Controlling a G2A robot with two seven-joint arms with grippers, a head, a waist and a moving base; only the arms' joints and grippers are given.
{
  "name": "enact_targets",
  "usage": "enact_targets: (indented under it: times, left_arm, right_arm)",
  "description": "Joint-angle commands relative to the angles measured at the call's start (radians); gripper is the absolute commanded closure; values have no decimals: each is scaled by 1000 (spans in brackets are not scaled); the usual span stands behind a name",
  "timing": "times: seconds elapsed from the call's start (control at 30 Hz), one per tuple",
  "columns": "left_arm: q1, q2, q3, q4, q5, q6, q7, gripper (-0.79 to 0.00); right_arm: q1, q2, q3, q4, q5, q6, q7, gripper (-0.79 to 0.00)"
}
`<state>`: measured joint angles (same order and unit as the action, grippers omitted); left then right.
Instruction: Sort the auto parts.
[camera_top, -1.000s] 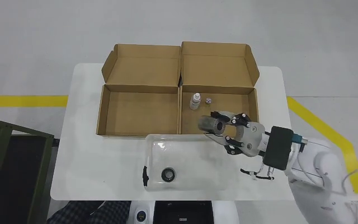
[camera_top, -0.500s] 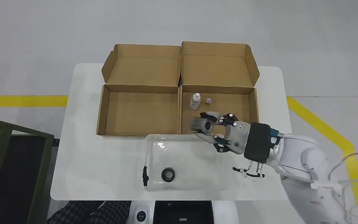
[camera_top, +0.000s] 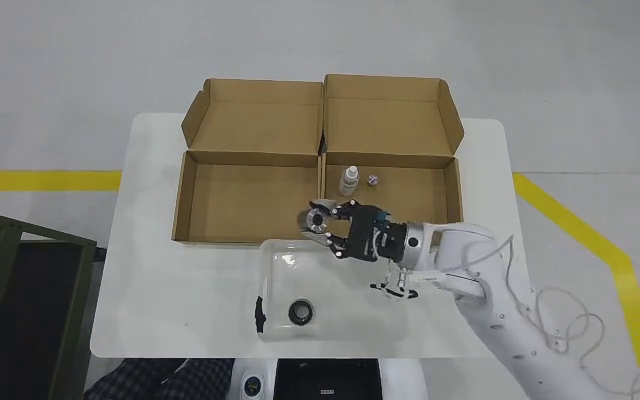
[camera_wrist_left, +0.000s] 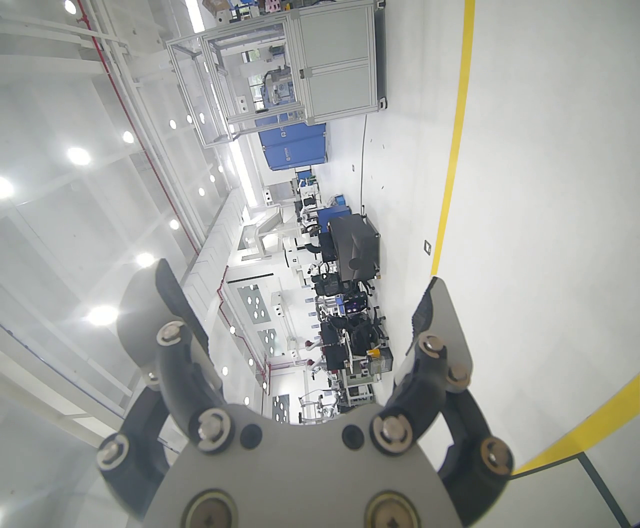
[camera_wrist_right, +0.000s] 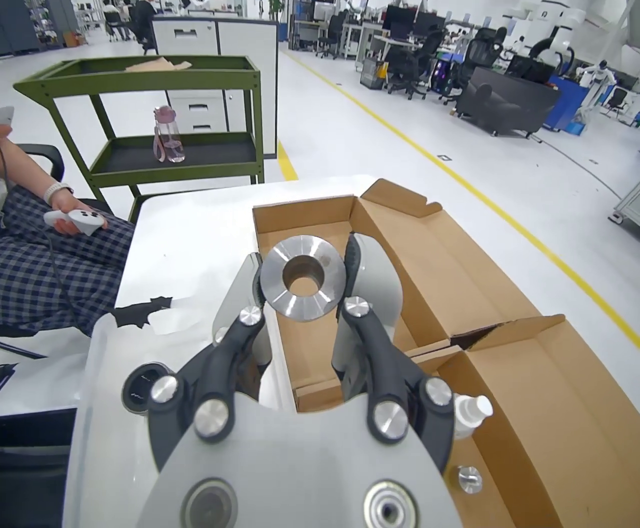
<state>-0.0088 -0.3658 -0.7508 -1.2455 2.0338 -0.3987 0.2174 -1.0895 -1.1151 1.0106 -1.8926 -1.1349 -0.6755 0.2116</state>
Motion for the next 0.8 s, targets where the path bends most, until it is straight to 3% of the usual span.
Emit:
enact_targets:
  times: [0.0,0.27,0.77]
  left_arm:
    - [0,0,0,0,0,0,0,-785]
    - [0,0,0,0,0,0,0,-785]
    - [0,0,0,0,0,0,0,-785]
  right_arm:
    - [25,-8,-33,24,-20,25,9,0]
    - [138,-54,-162,151,-52,119,22,0]
    - [360,-154,-305,403,-58,313,108,0]
